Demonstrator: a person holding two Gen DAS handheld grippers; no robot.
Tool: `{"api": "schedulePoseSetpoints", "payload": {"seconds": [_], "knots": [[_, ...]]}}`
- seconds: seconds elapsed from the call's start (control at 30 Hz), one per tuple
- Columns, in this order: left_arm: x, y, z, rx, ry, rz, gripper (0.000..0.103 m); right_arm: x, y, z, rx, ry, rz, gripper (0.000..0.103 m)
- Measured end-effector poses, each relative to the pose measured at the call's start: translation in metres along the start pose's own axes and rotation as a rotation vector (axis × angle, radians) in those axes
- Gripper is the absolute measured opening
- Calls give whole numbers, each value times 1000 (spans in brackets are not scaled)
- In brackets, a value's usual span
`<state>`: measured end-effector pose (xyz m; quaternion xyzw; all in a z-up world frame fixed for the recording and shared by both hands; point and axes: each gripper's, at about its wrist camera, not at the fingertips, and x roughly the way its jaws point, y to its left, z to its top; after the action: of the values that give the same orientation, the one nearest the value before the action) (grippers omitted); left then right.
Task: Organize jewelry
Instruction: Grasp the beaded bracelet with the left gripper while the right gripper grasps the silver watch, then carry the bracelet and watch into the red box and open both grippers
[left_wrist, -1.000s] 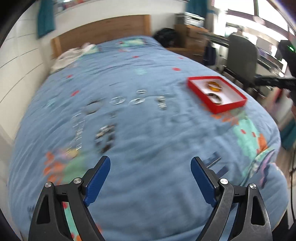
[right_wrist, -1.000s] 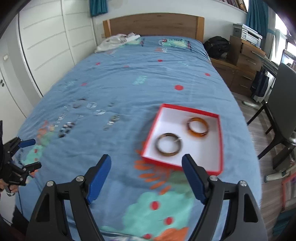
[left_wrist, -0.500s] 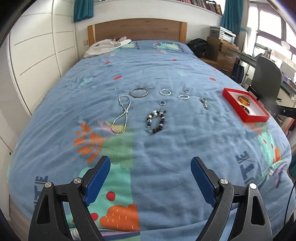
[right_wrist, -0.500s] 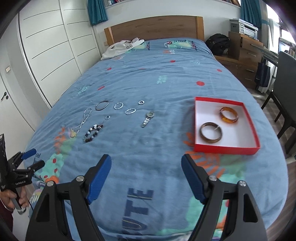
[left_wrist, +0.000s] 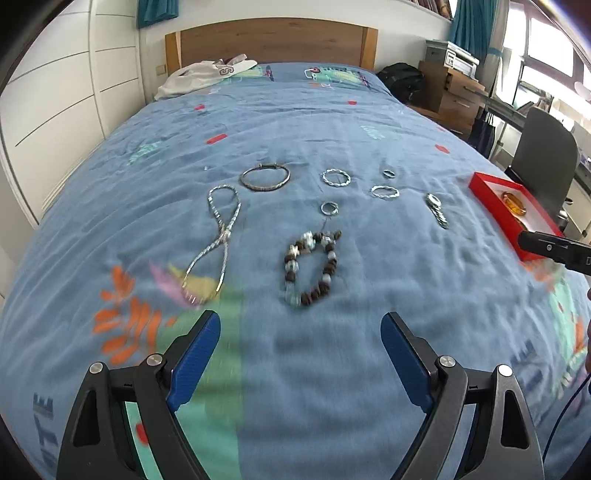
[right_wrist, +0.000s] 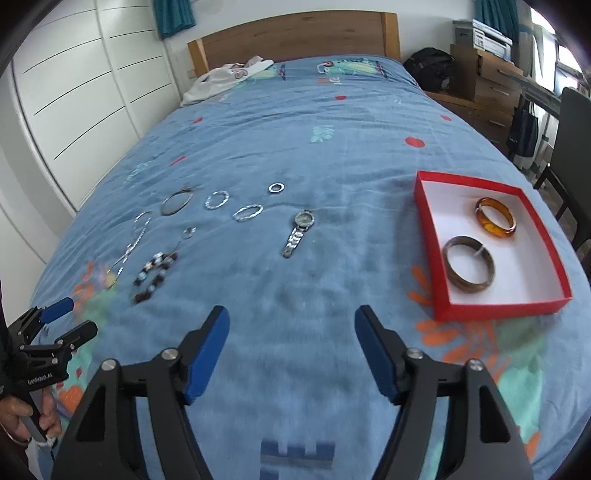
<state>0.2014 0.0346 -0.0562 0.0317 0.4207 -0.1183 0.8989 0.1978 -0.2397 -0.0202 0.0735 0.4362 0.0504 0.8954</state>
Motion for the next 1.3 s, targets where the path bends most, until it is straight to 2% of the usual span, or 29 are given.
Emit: {"api": "schedulePoseSetpoints", "payload": {"seconds": [0.37,0.47,0.57,0.67,0.73,0.8,0.83,0.93,0.97,1.3], "knots": [[83,-6,36,35,54,41,87,93,-1,44,69,50,-6,61],[101,-8,35,48,88,46,78,118,-4,55,95,63,-13,59],[105,-10,32,51,85,39,72,138,-9,64,121,78,-21,50],[105,-10,31,43,76,23,57,151,-13,69,126,91,-26,43],[105,-9,32,37,72,11,43,155,-14,71,132,91,-28,34],[104,-10,33,29,74,-5,21,157,-13,71,119,91,-29,27],[104,-10,33,22,76,-19,18,158,-13,70,114,92,-23,21],[101,-9,36,6,77,-35,15,155,-16,70,111,86,0,20],[100,-9,36,2,78,-47,11,153,-16,70,108,80,10,20],[70,-17,47,-12,51,-70,11,107,-21,57,100,4,94,20]]}}
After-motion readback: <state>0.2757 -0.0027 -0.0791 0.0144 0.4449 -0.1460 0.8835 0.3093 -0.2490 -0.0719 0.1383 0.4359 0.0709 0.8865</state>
